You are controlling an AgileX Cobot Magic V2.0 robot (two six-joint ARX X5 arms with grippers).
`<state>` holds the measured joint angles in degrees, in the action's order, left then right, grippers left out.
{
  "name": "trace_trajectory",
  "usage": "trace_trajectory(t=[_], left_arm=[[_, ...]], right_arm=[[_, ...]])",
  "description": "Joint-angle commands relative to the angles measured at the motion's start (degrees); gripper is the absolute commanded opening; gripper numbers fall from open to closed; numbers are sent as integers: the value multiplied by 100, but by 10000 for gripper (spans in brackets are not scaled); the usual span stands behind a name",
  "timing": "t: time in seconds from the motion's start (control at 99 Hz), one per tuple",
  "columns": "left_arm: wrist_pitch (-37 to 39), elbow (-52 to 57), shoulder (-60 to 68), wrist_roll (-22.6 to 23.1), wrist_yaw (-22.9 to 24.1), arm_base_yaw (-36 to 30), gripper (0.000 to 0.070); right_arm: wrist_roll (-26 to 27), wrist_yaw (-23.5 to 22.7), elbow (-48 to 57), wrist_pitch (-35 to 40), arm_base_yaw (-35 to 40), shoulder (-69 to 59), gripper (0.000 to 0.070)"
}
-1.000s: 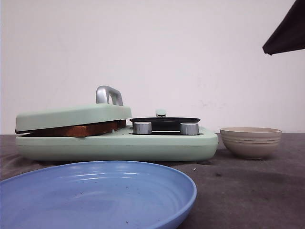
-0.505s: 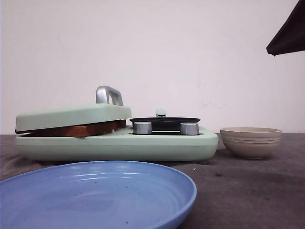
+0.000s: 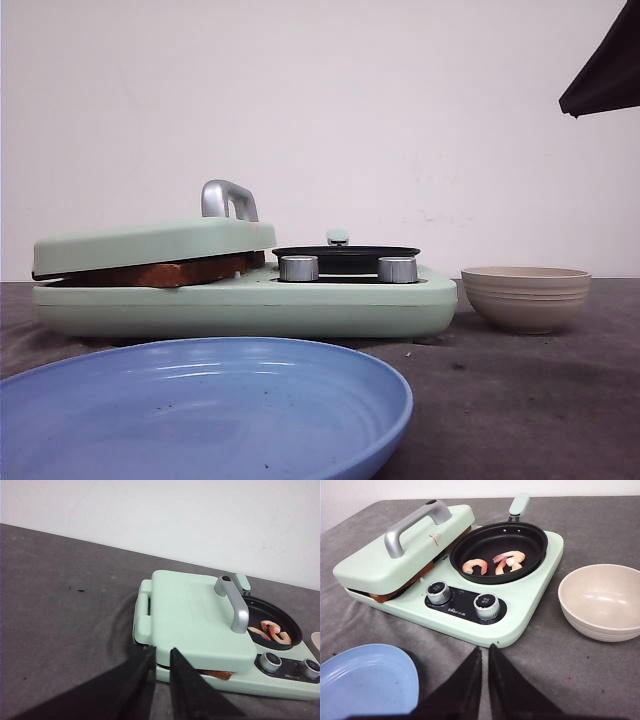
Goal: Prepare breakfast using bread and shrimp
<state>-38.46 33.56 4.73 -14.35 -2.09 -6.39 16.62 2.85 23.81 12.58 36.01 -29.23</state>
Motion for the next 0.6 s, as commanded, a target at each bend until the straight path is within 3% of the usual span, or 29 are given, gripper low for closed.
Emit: trace_trajectory(t=[0.0,0.091,0.151,0.192,0.202,0.323,0.586], left_arm=[[46,-42,-85,4,0,13,0],[291,-289,-199,52,2,46,0],[879,-651,-341,363,22,101,0],[1423,-966,-455,664,26,149,0],[2645,-1705,-455,1296,17,216,0],[3077,-2367,-455,1392,-48,229,0],[2894,-3281,-455,1331,-98,282,0]], right_arm=[[52,17,-2,-57,52,-15,10],[52,20,-2,-57,52,-15,10],[52,17,-2,-57,52,-15,10],[52,17,-2,-57,52,-15,10],[52,20,-2,-57,52,-15,10],[52,20,-2,-79,52,-17,10],[52,20,-2,-81,52,-15,10]])
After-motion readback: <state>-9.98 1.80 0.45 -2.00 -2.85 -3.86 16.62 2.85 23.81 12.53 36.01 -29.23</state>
